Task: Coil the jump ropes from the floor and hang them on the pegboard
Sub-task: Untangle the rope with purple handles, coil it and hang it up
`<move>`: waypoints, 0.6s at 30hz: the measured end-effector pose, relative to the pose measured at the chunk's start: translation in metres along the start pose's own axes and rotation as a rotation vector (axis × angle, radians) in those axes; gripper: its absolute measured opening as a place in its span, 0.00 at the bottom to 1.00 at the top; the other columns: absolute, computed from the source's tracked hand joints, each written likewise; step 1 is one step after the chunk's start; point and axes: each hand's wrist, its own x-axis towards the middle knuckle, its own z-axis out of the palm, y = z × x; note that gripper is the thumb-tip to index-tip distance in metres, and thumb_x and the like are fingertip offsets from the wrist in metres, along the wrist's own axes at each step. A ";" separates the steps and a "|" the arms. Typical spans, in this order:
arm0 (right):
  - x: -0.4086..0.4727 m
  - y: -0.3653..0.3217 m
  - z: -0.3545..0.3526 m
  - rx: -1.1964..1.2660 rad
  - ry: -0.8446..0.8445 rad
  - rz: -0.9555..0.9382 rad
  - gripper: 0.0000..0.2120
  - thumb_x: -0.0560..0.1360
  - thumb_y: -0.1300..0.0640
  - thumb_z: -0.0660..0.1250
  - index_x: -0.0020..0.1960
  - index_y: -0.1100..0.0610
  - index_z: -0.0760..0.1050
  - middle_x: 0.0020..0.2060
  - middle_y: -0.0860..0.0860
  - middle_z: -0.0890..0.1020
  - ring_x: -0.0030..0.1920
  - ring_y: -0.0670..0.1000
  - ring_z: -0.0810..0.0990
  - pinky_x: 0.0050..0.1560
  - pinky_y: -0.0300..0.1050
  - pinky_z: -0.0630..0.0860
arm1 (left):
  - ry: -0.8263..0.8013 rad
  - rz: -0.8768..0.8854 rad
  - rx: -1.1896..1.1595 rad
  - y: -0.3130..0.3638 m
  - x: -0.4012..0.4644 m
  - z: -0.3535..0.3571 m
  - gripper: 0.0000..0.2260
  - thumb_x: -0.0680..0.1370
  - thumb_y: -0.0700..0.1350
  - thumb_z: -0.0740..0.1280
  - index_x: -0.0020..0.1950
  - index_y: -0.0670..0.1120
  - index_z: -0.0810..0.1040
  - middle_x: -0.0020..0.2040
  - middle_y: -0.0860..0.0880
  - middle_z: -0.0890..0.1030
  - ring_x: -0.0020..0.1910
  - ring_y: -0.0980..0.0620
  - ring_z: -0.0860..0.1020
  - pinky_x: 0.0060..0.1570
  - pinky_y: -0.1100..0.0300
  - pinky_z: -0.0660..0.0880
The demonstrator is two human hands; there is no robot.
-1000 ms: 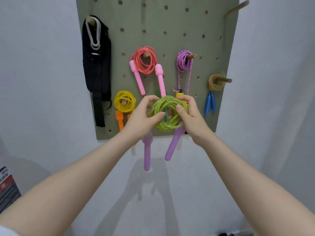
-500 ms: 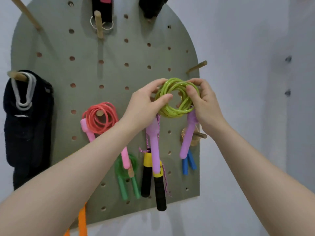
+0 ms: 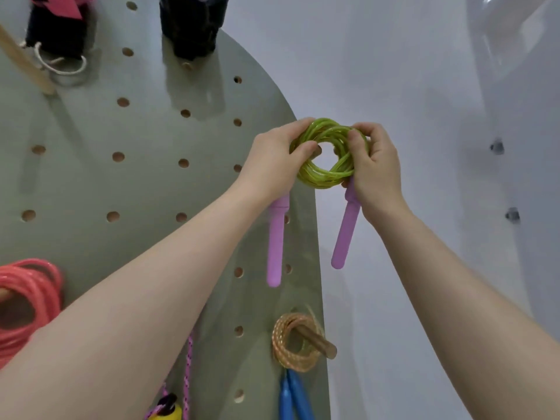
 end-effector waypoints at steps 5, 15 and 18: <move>0.024 0.041 0.032 -0.135 -0.146 0.044 0.08 0.80 0.56 0.56 0.57 0.52 0.70 0.47 0.51 0.78 0.43 0.52 0.77 0.42 0.48 0.76 | 0.047 -0.096 0.386 -0.039 0.019 0.013 0.18 0.80 0.44 0.58 0.70 0.50 0.67 0.61 0.46 0.77 0.61 0.45 0.73 0.61 0.52 0.70; -0.009 0.053 0.044 -0.595 -0.458 0.016 0.30 0.79 0.49 0.52 0.77 0.54 0.44 0.76 0.56 0.51 0.75 0.58 0.50 0.74 0.55 0.52 | -0.336 -0.318 0.844 -0.047 -0.012 0.012 0.34 0.79 0.59 0.53 0.74 0.54 0.32 0.76 0.47 0.34 0.76 0.44 0.40 0.73 0.46 0.42; -0.024 0.035 0.020 -0.628 -0.453 -0.023 0.31 0.80 0.50 0.53 0.77 0.56 0.41 0.77 0.54 0.43 0.76 0.55 0.44 0.74 0.49 0.47 | -0.335 -0.312 0.806 -0.038 -0.032 0.004 0.38 0.77 0.60 0.57 0.73 0.56 0.30 0.75 0.46 0.32 0.76 0.44 0.41 0.72 0.46 0.44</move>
